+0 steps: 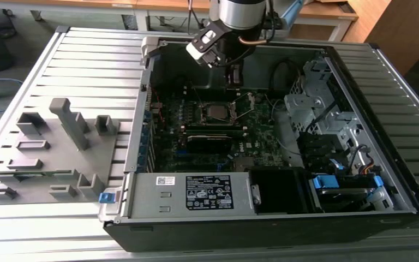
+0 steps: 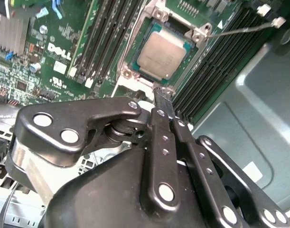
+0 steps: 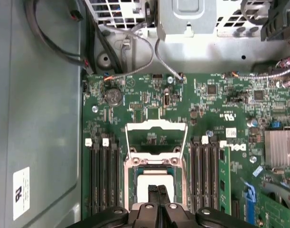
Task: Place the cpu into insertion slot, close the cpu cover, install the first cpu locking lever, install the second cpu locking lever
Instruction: 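Close the cpu cover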
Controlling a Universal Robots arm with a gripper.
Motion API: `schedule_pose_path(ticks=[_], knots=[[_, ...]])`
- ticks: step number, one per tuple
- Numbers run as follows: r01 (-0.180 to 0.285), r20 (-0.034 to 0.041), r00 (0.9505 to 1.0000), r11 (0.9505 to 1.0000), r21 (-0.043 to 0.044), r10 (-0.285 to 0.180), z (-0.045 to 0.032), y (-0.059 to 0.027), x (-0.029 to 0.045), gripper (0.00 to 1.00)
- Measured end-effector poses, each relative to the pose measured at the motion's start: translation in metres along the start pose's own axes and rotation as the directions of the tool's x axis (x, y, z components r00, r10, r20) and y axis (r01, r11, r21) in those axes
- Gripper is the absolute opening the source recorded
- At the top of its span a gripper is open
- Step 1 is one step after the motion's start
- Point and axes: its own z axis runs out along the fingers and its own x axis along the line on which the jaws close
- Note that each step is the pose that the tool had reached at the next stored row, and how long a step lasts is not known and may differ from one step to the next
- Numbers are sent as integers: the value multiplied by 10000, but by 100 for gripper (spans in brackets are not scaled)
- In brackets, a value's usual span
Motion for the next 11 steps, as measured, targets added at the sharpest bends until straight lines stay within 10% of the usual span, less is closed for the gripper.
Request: schedule_pose_path(ticks=[11], knots=[[1,0,10000,10000,1,-1,7,85,2,11]])
